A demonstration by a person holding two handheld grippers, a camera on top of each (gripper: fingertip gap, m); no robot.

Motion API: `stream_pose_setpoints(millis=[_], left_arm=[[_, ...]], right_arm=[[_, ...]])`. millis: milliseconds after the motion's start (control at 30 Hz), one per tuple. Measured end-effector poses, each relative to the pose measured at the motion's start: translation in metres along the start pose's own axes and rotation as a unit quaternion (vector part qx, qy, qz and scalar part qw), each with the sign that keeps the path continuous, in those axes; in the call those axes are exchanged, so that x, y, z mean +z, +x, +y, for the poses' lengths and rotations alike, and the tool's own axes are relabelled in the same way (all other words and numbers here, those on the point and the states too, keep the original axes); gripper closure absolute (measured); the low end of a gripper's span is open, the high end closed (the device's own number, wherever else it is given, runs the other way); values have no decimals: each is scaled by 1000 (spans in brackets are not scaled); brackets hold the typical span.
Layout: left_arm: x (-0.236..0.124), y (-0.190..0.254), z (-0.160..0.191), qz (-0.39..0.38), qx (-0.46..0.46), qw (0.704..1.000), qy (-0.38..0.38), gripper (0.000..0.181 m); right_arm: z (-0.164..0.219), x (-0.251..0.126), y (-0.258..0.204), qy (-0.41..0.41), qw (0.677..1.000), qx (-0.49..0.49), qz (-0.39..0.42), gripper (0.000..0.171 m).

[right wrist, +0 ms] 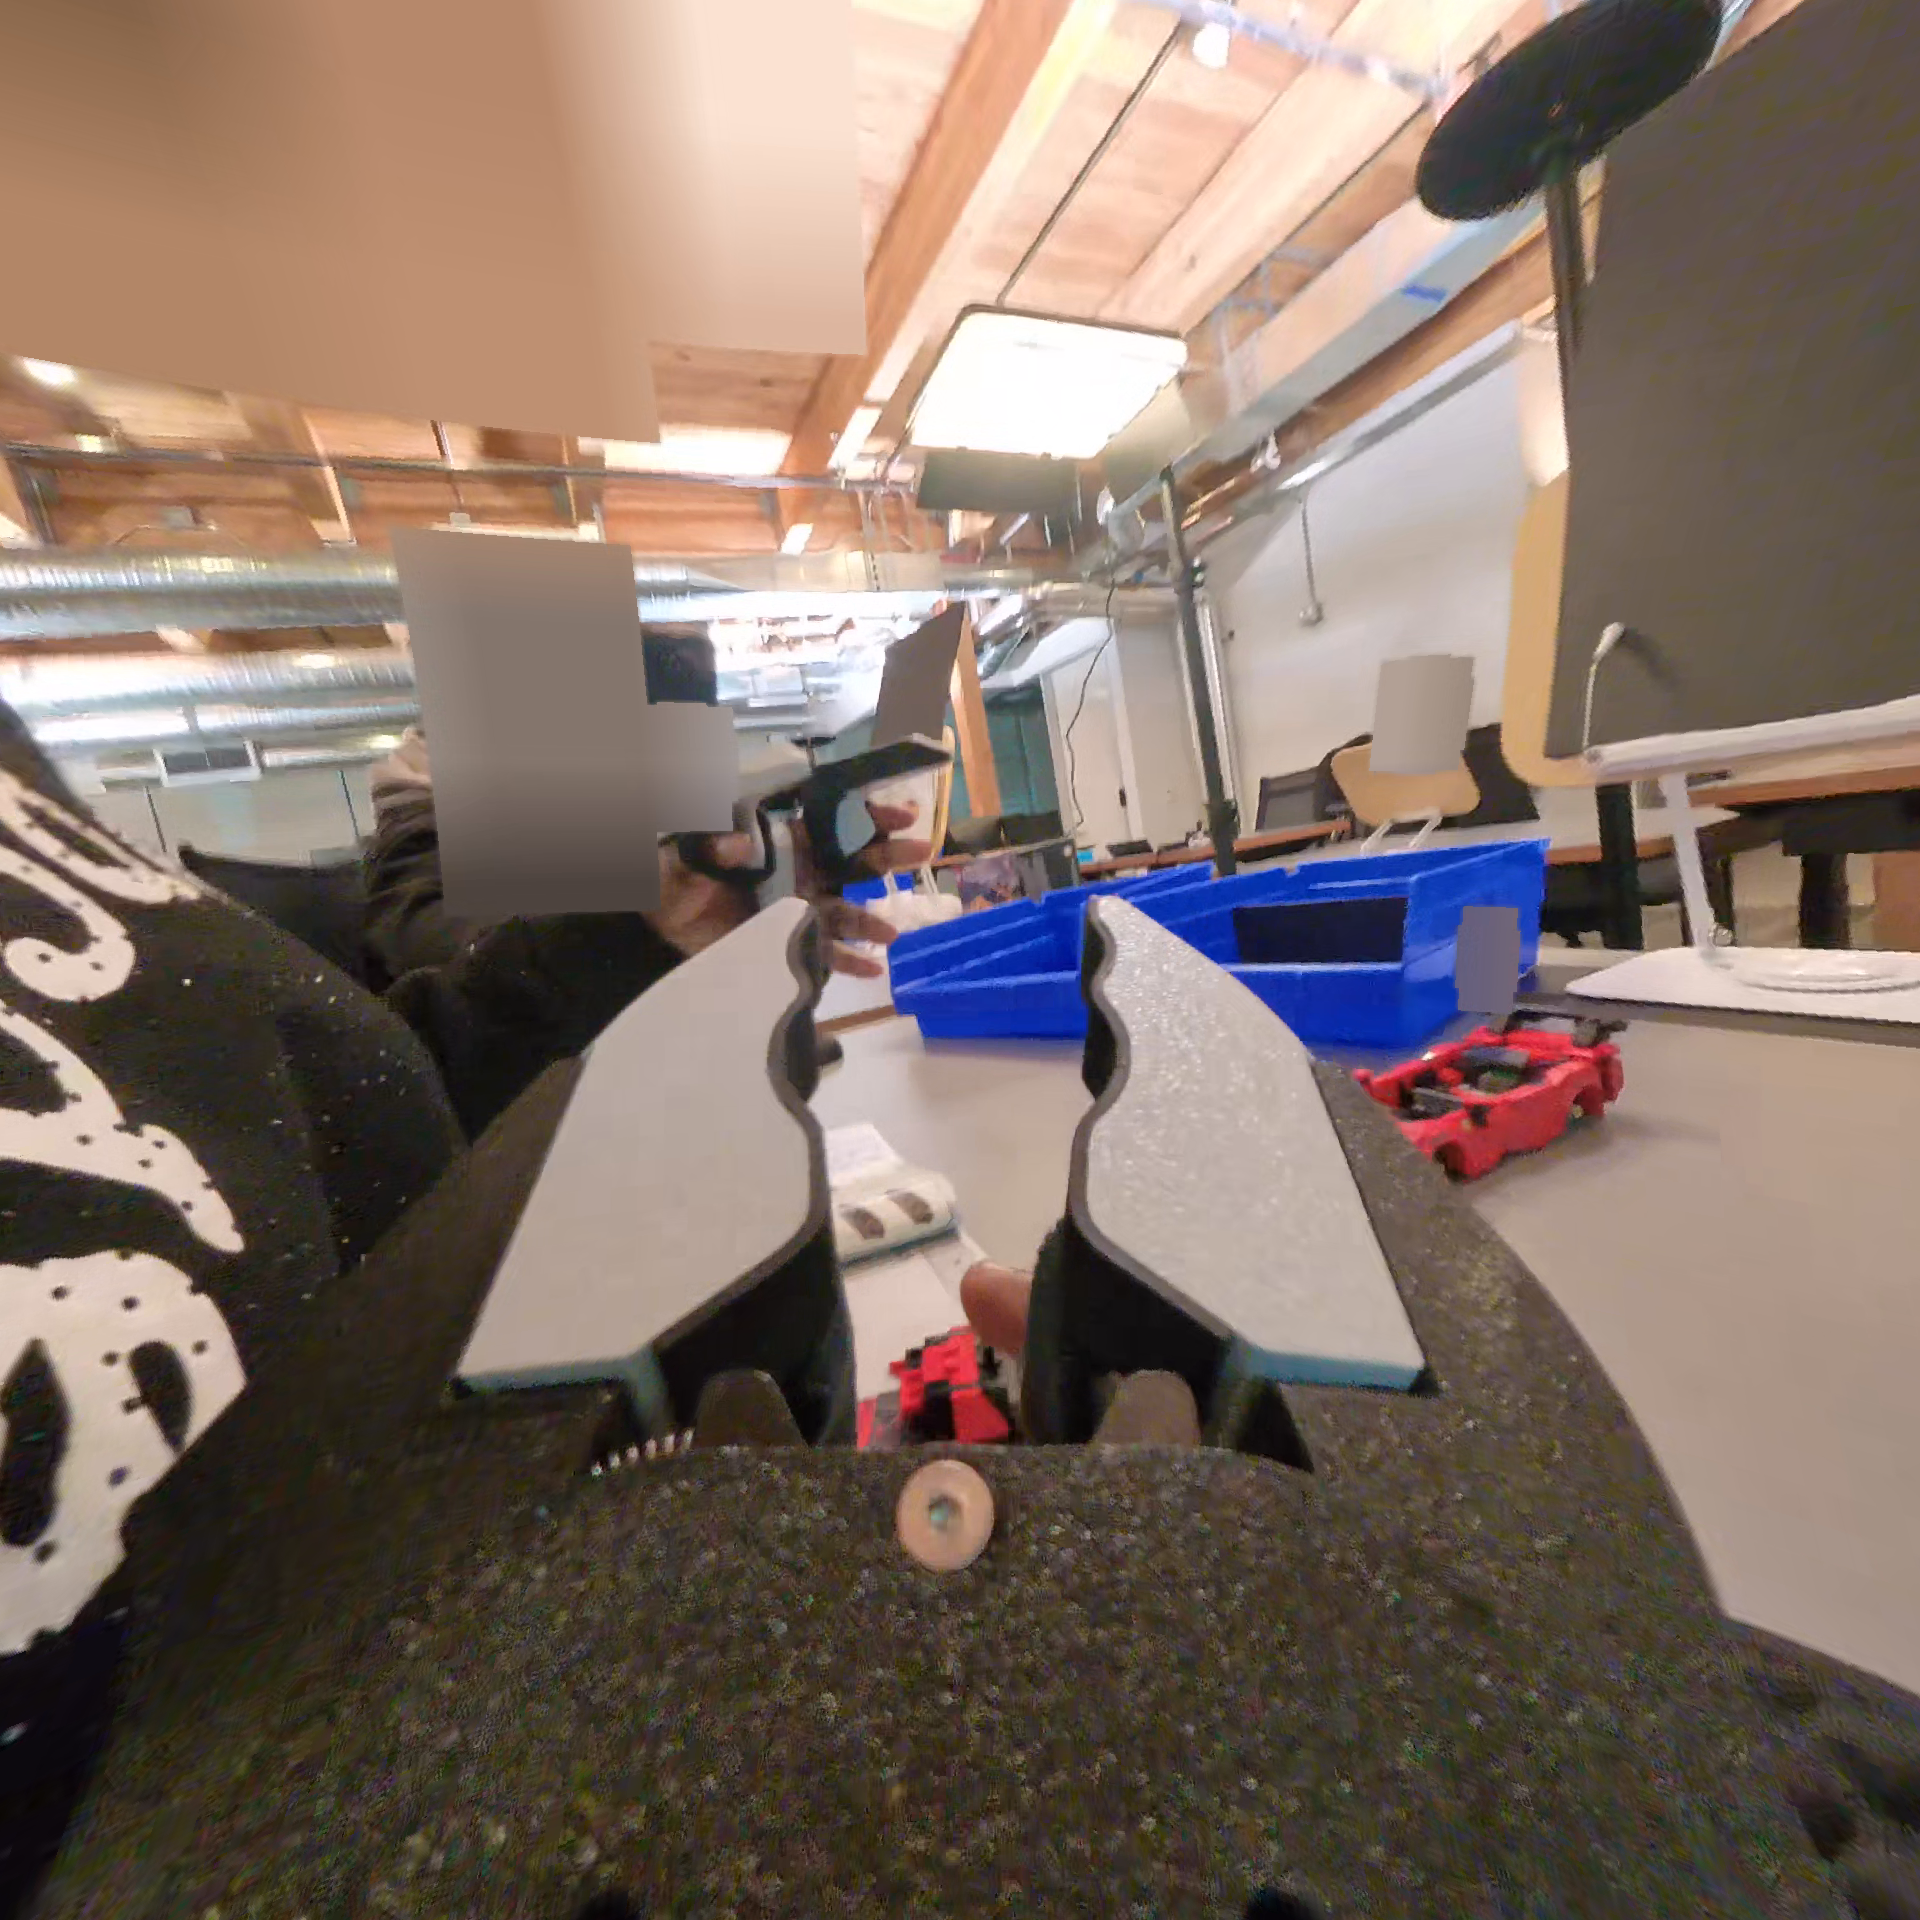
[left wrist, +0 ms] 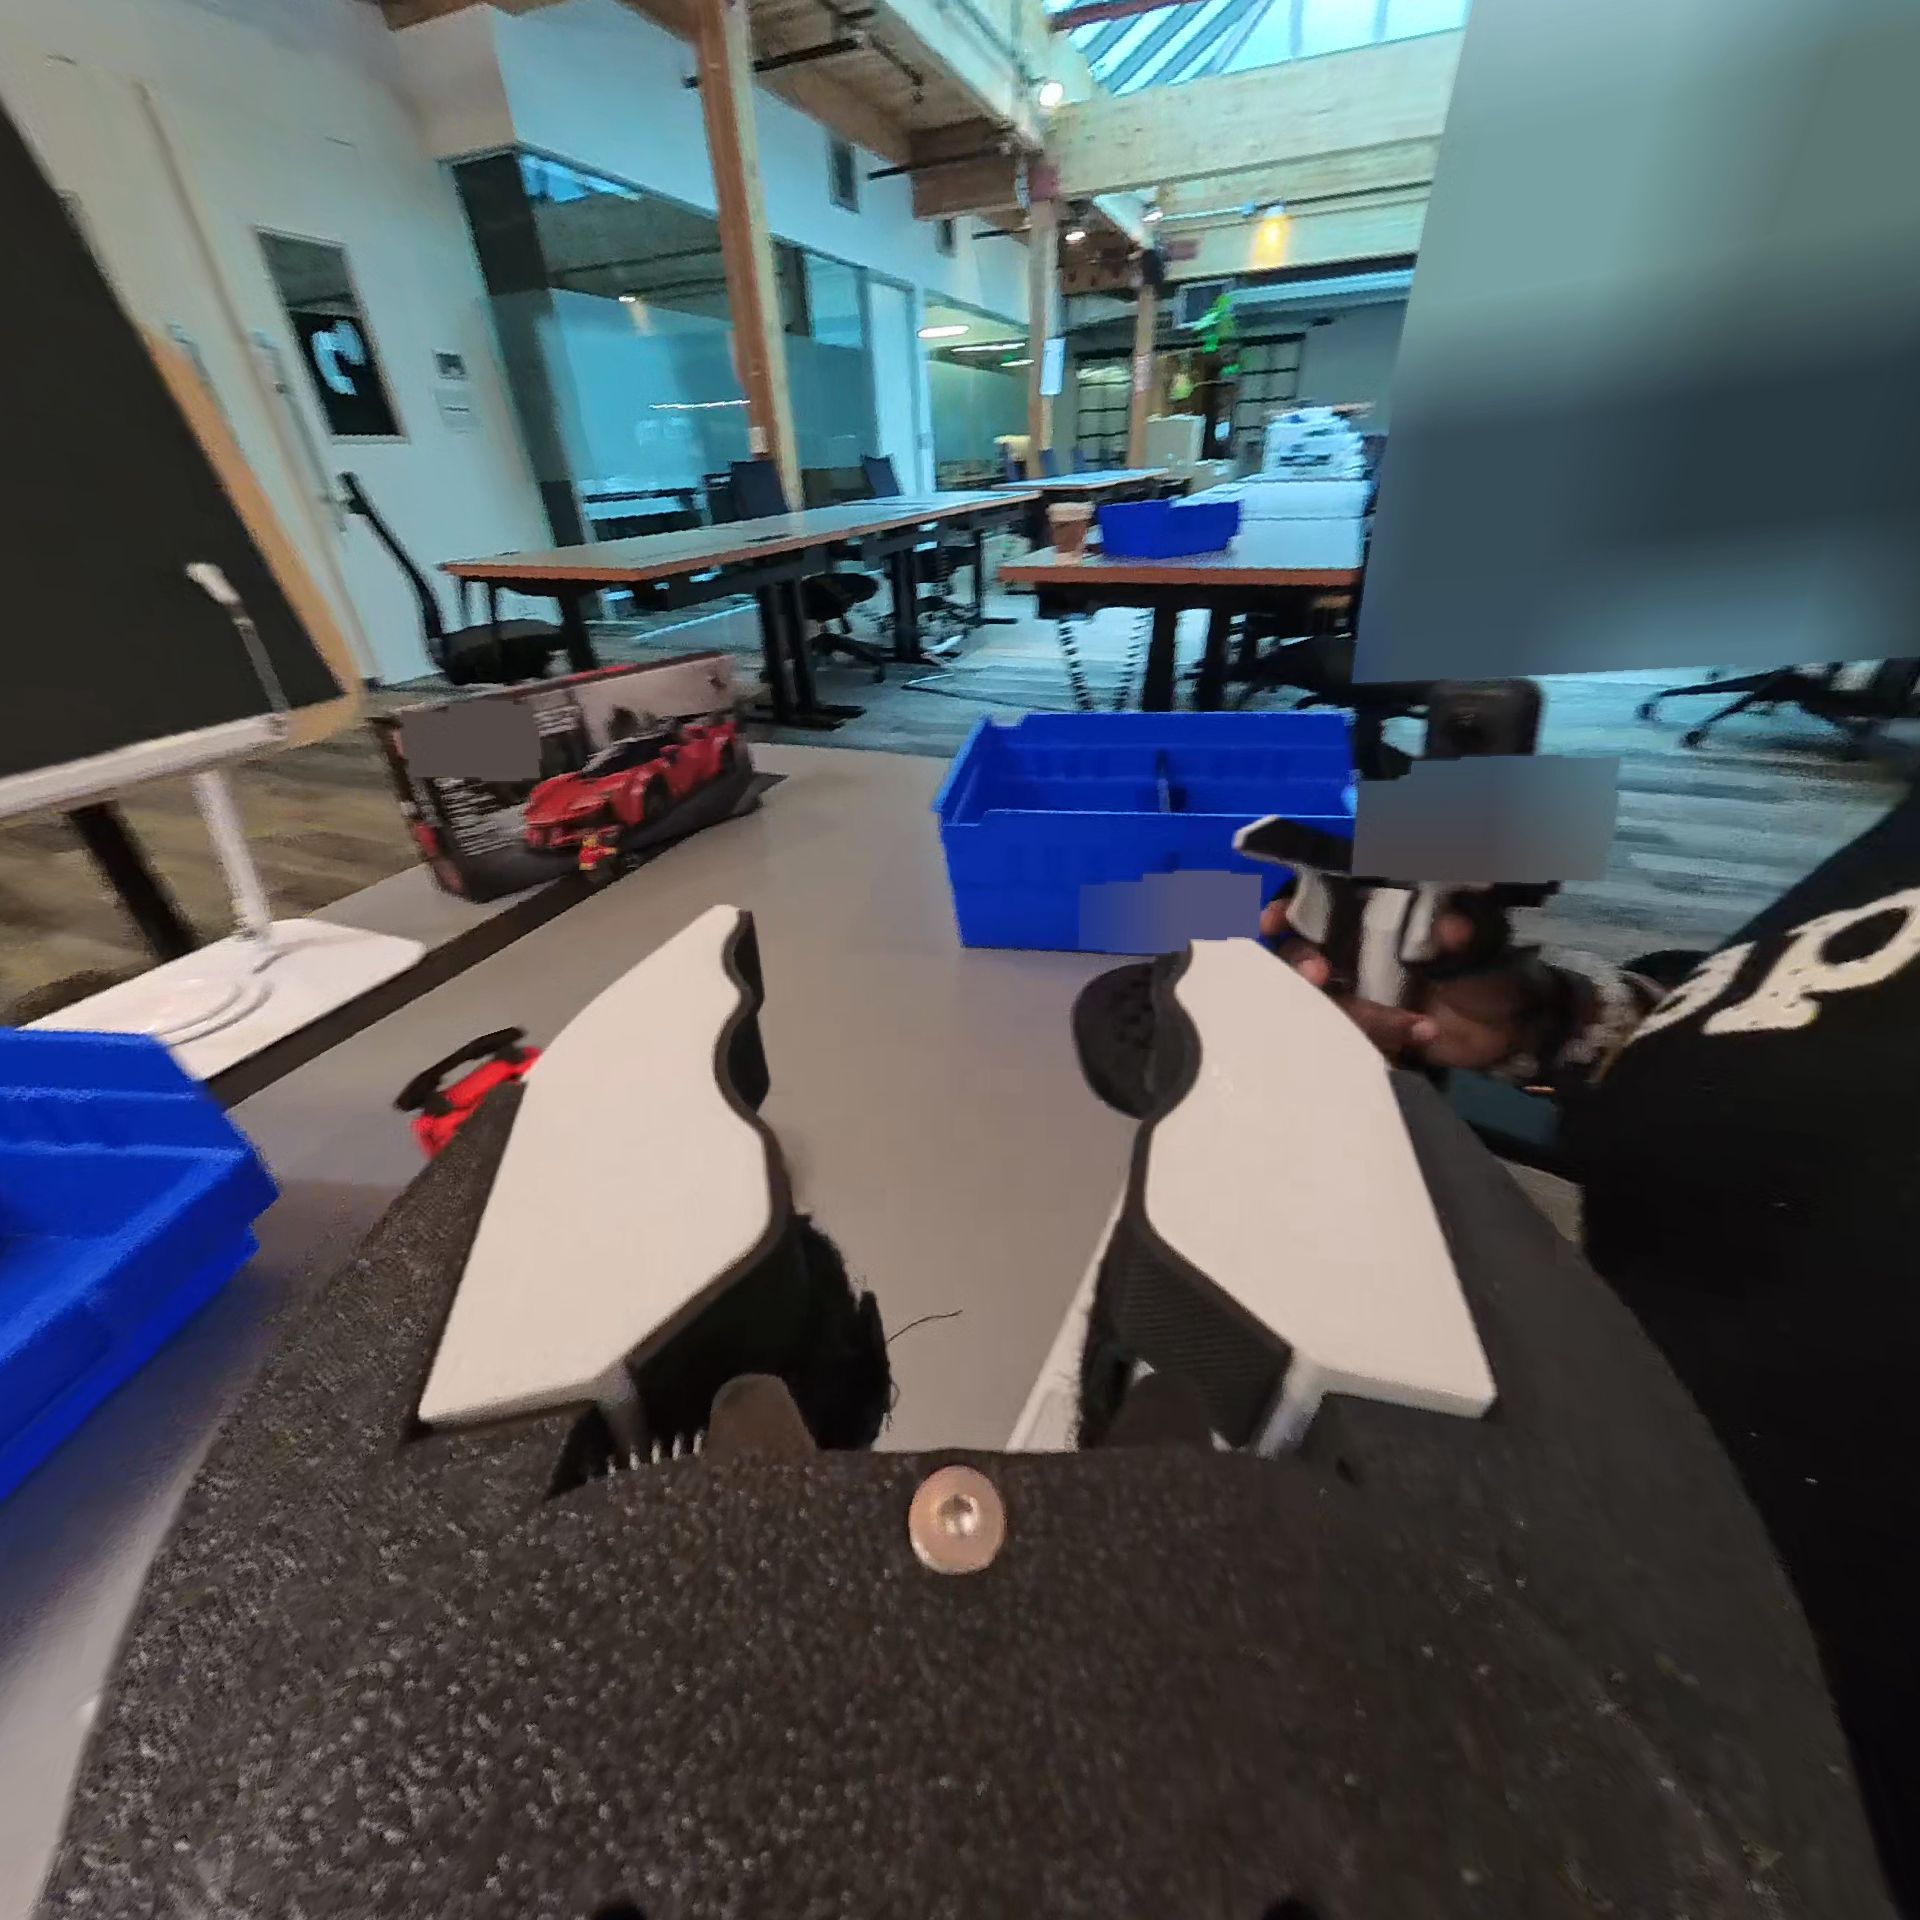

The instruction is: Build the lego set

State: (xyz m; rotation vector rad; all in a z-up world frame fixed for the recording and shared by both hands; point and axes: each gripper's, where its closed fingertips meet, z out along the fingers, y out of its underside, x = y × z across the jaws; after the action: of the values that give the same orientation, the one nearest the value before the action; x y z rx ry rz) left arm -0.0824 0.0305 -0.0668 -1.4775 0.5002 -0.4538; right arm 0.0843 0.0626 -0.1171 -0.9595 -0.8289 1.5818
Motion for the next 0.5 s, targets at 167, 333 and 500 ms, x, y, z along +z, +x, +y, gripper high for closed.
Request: stream_pose_setpoints(millis=[167, 333, 500], left_arm=[[10, 15, 10, 63, 13, 998, -24, 121], [2, 43, 51, 79, 53, 992, -86, 131], [-27, 54, 103, 71, 38, 986, -148, 181]], right_arm=[[19, 13, -13, -97, 989, -106, 28, 82], [28, 43, -11, -169, 963, -204, 45, 86], [79, 41, -34, -361, 905, -222, -35, 171]])
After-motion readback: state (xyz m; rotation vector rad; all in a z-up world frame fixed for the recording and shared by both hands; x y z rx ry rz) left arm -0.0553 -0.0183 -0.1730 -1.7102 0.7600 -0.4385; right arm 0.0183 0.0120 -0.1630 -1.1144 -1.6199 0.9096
